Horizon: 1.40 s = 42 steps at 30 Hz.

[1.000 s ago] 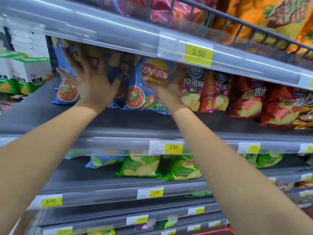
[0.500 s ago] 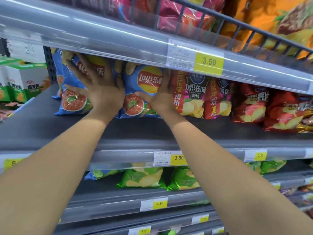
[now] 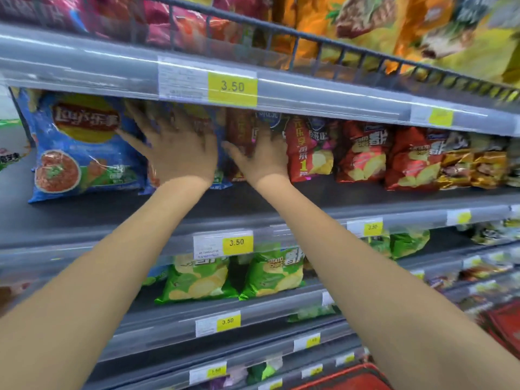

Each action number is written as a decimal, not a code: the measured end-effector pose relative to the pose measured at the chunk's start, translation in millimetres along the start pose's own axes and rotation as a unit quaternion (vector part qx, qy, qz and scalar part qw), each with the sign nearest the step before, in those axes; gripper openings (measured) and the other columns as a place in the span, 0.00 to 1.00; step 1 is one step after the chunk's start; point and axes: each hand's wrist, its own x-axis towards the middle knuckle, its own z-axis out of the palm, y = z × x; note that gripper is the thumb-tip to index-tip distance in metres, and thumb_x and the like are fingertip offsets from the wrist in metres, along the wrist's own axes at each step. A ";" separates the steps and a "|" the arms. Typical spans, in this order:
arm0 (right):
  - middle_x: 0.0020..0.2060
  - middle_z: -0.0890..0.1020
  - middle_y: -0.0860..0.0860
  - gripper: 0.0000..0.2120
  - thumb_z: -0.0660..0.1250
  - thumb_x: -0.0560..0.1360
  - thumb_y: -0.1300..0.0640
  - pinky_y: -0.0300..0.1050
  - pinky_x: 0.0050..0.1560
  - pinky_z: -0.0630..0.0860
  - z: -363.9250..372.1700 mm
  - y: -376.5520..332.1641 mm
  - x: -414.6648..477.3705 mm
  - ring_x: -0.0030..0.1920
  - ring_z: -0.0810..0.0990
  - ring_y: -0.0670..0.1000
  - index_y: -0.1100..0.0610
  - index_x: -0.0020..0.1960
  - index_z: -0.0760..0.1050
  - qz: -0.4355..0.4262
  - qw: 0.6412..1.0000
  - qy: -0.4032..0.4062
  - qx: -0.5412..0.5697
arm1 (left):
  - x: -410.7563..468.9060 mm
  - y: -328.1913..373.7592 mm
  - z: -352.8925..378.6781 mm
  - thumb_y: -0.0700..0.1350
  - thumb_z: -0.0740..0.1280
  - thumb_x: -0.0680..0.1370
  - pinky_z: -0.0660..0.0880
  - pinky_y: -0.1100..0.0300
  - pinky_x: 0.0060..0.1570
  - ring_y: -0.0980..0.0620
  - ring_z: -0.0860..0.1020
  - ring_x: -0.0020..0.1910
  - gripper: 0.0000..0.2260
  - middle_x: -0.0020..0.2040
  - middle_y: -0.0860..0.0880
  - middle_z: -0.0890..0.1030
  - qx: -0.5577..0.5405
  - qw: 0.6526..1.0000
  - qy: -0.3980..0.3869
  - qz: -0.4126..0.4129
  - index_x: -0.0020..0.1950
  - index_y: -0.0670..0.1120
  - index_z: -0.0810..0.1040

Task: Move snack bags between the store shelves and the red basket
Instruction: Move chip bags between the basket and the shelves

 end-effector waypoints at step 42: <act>0.67 0.61 0.63 0.51 0.67 0.67 0.31 0.58 0.59 0.69 -171.7 423.7 97.6 0.66 0.65 0.65 0.43 0.77 0.39 0.117 0.990 -0.036 -0.074 | -68.5 372.1 210.3 0.60 0.78 0.63 0.62 0.40 0.70 0.25 0.56 0.71 0.57 0.77 0.36 0.37 -0.137 0.974 -0.174 0.055 0.72 0.71 0.35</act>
